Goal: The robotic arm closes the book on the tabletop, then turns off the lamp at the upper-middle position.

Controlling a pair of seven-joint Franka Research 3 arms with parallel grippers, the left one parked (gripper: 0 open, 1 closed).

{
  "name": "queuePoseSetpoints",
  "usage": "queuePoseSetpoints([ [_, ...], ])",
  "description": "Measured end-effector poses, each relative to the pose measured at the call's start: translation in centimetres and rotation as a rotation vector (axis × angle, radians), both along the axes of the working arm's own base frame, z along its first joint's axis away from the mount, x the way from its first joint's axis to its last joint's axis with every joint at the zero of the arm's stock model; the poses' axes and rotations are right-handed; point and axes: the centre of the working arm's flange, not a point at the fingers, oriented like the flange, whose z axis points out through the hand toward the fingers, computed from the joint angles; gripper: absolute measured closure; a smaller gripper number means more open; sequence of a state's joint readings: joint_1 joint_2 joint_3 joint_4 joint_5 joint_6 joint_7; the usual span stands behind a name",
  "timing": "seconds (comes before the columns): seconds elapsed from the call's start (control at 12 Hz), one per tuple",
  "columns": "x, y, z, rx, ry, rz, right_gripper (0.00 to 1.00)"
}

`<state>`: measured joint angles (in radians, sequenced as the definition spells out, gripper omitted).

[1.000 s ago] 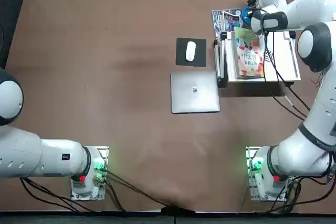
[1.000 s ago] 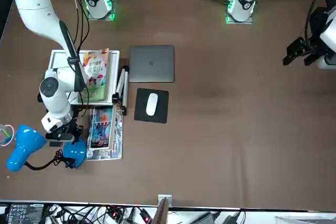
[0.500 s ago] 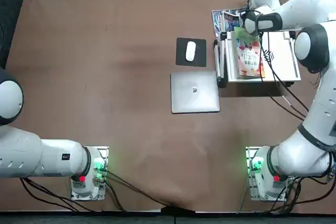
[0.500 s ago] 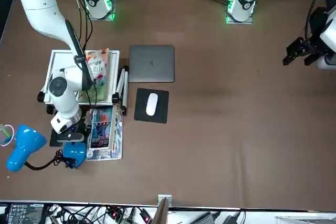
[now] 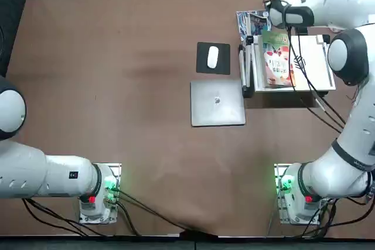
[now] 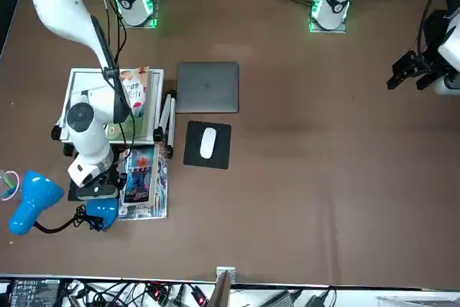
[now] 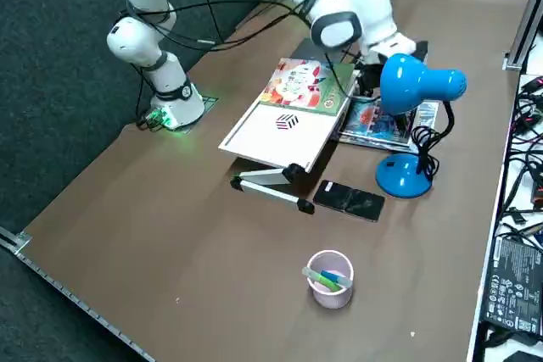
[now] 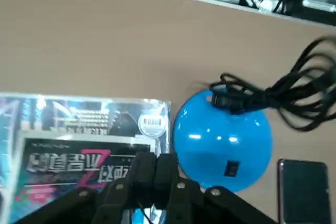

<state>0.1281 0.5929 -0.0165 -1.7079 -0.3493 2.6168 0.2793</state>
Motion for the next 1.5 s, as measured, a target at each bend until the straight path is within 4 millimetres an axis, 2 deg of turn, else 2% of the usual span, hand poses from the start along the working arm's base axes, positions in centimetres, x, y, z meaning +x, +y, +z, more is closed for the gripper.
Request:
queuePoseSetpoints([
  [0.33,0.5,1.5,7.3,0.083,0.049,-0.097,0.99],
  [0.58,-0.2,1.9,13.5,0.168,0.107,-0.168,0.99],
  [0.92,-3.1,1.6,21.6,0.212,0.195,-0.208,0.97],
  [1.17,-5.8,1.1,26.3,0.192,0.260,-0.184,0.95],
  [1.25,-6.7,0.7,27.5,0.190,0.280,-0.168,0.90],
  [1.33,-8.0,-0.8,29.4,0.192,0.306,-0.135,0.70],
  [1.5,-9.0,-2.4,31.1,0.192,0.311,-0.115,0.48],
])
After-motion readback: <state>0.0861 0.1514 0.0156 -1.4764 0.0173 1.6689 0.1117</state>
